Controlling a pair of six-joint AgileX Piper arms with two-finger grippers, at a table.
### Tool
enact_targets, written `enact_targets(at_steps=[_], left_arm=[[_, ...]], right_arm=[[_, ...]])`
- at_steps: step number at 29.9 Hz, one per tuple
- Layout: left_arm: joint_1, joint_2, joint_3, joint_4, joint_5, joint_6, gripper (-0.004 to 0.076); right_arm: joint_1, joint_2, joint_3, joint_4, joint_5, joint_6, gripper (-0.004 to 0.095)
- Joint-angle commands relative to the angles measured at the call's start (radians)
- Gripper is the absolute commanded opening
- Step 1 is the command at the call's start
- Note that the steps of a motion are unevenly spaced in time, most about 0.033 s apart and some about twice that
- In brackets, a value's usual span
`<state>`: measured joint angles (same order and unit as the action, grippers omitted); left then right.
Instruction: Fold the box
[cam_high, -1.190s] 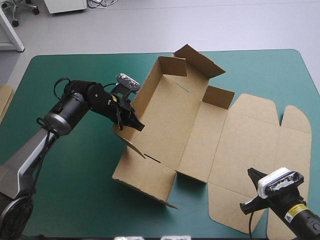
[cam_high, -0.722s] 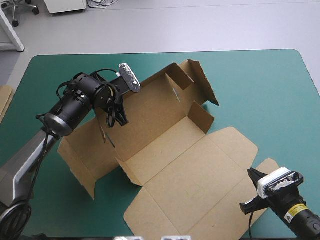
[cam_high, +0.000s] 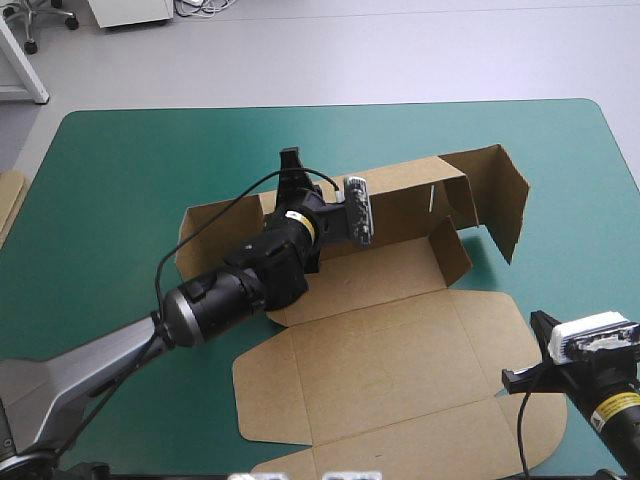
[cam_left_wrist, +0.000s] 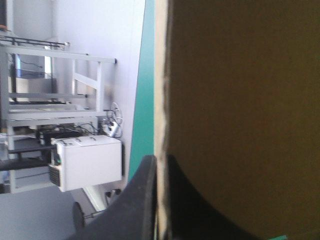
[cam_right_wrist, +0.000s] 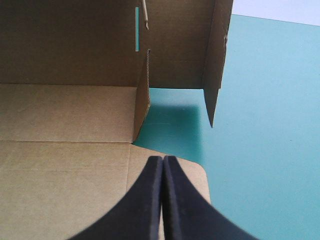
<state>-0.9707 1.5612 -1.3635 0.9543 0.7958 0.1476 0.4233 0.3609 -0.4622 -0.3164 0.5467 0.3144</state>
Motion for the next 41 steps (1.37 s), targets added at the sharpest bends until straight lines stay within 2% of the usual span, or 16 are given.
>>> enact_targets(at_steps=[1,5,8,12,17,23,30,36,41], left_arm=[[-0.067,-0.062,0.047,0.236,-0.033,-0.160,-0.0010],[-0.136,-0.113,0.202,0.535,0.009,-0.394,-0.0010],[-0.158,-0.160,0.322,0.680,0.031,-0.497,-0.0010],[-0.160,-0.230,0.451,0.798,0.020,-0.595,-0.0010],[-0.160,-0.247,0.483,0.852,0.024,-0.679,-0.0010],[-0.160,-0.223,0.483,0.865,0.069,-0.723,-0.0010],[-0.160,-0.221,0.483,0.865,0.080,-0.795,-0.0010],[-0.160,-0.221,0.483,0.865,0.087,-0.800,-0.0010],[-0.160,-0.221,0.483,0.865,0.087,-0.800,-0.0010]], right_arm=[[0.002,0.082,-0.107,-0.048,0.023,0.021,-0.0012],[0.002,0.169,-0.199,-0.007,0.106,0.021,-0.0013],[0.002,0.223,-0.261,0.032,0.159,0.019,-0.0015],[0.002,0.266,-0.331,0.108,0.200,-0.019,-0.0015],[0.002,0.291,-0.396,0.126,0.196,-0.044,-0.0015],[0.002,0.418,-0.608,0.122,0.365,-0.072,-0.0015],[0.002,0.591,-0.849,0.119,0.394,-0.119,-0.0015],[-0.010,0.781,-1.060,0.113,0.490,-0.158,-0.0020],[-0.102,0.949,-1.222,0.230,0.542,-0.235,-0.0020]])
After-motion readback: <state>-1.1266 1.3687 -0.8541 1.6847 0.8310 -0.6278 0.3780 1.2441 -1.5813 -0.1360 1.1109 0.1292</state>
